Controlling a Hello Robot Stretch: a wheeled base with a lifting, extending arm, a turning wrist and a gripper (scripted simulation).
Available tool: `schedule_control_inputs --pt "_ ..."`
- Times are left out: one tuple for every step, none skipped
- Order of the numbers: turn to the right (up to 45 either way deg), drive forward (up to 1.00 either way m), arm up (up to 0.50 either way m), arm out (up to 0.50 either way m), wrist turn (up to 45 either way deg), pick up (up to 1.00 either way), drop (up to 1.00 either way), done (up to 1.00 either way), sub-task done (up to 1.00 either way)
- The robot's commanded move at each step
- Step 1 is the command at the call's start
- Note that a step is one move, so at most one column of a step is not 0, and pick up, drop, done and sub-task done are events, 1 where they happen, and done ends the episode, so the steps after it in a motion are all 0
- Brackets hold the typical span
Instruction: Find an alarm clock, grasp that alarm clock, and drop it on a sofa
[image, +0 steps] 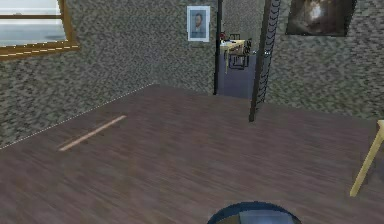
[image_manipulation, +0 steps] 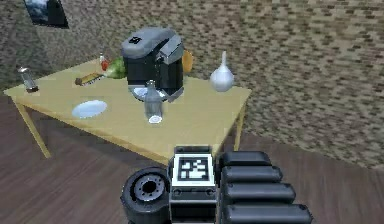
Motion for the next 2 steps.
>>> schedule_control_inputs --pt "6.0 0.00 0.00 0.00 0.0 0.00 0.00 0.00 0.00" --pt "0.0 1.00 0.00 0.00 0.0 0.00 0.00 0.00 0.00"
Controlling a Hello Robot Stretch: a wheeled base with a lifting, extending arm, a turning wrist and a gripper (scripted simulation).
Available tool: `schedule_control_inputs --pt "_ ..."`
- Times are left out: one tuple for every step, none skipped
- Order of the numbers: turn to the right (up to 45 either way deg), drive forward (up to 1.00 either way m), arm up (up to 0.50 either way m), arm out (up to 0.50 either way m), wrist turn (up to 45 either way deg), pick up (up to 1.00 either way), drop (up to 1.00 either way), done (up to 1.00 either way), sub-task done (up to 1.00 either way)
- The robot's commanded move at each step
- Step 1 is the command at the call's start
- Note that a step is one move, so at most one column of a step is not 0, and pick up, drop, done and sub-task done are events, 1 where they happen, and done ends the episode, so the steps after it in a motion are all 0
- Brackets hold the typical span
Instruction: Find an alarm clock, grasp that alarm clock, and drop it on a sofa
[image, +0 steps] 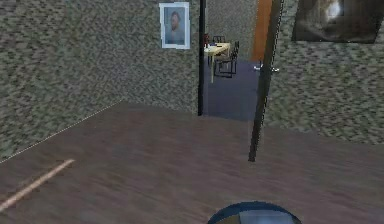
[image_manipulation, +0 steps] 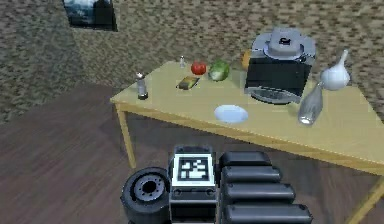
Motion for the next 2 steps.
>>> schedule_control_inputs --pt "0.0 1.00 0.00 0.00 0.0 0.00 0.00 0.00 0.00" --pt "3.0 0.00 0.00 0.00 0.0 0.00 0.00 0.00 0.00"
